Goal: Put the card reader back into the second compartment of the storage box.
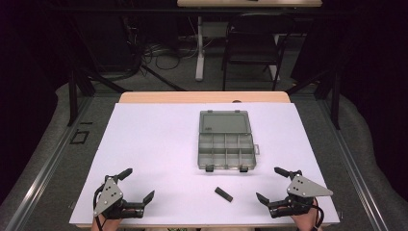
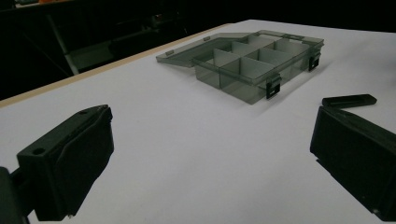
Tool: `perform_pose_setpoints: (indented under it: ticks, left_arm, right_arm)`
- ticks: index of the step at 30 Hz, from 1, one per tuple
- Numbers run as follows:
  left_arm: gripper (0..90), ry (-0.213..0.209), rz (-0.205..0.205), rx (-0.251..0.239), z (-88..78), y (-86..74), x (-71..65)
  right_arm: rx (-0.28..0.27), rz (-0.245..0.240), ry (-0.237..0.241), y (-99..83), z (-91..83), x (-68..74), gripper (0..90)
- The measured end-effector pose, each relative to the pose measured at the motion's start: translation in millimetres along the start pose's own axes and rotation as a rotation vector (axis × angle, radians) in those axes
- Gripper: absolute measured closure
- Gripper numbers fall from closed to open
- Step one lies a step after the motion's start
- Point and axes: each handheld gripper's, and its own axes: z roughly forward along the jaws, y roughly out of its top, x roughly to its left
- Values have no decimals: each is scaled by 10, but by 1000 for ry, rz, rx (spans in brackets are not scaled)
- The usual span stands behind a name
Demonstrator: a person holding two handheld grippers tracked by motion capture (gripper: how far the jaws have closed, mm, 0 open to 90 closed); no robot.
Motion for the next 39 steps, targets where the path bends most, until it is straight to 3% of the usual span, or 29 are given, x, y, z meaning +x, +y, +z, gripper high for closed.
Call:
perform_pose_setpoints:
  ticks: [7,12,30,39]
  left_arm:
    - [0,-4,-2,1,19,8,3]
    - [0,-14,19,3,21,16,-16]
    - [0,-10,4,31,39,12,-5]
    - [0,-3,-3,36,48,8,13]
  right_arm:
    - [45,23,-5,21,53,7,0]
    - [55,36,-3,49,70,20,0]
    - [155,55,49,233,322,147,0]
    - [250,72,70,234,466,189,0]
